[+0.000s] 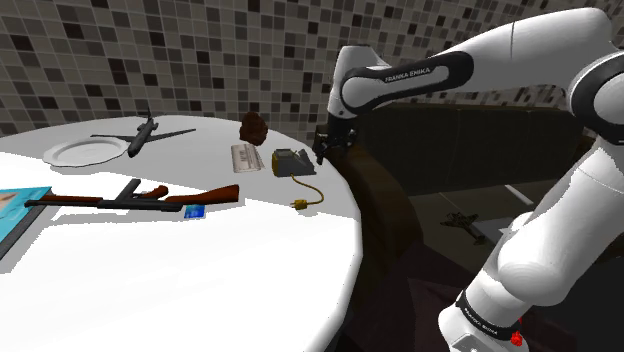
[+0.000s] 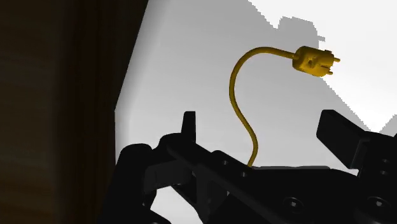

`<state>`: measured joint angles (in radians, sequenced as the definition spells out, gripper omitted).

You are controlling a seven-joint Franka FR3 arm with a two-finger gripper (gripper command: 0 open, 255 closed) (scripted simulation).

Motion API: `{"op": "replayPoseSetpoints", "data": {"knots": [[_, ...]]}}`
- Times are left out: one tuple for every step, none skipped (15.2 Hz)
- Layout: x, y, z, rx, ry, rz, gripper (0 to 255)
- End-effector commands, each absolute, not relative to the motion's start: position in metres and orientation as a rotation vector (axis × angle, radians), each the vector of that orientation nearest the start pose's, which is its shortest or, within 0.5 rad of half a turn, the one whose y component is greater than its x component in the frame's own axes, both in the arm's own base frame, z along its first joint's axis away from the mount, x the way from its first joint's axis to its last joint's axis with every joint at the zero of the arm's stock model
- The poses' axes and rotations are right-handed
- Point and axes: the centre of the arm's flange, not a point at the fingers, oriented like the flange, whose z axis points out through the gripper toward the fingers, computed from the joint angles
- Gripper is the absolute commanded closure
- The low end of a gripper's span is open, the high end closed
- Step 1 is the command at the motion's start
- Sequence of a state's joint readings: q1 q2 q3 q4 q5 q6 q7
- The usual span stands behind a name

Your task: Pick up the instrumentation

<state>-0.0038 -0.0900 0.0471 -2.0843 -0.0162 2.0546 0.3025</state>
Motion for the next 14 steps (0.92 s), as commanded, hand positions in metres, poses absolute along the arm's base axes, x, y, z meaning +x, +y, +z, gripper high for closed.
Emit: {"op": "replayPoseSetpoints", "data": {"knots": [[0.554, 0.022, 0.455, -3.113, 0.414, -0.093, 0], [0.565, 0.022, 0.447, -3.108, 0.422, -0.090, 0], [0.575, 0.023, 0.439, -3.104, 0.431, -0.088, 0], [0.586, 0.024, 0.432, -3.099, 0.439, -0.085, 0], [0.597, 0.024, 0.424, -3.094, 0.448, -0.082, 0], [0.608, 0.025, 0.416, -3.089, 0.456, -0.079, 0], [0.619, 0.025, 0.408, -3.084, 0.464, -0.076, 0], [0.630, 0.026, 0.401, -3.079, 0.473, -0.073, 0], [0.640, 0.026, 0.393, -3.074, 0.481, -0.070, 0], [0.651, 0.027, 0.385, -3.069, 0.489, -0.068, 0], [0.662, 0.027, 0.377, -3.064, 0.498, -0.065, 0], [0.671, 0.027, 0.371, -3.060, 0.505, -0.062, 0], [0.671, 0.027, 0.365, -3.060, 0.505, -0.062, 0], [0.671, 0.027, 0.360, -3.060, 0.505, -0.062, 0]]}}
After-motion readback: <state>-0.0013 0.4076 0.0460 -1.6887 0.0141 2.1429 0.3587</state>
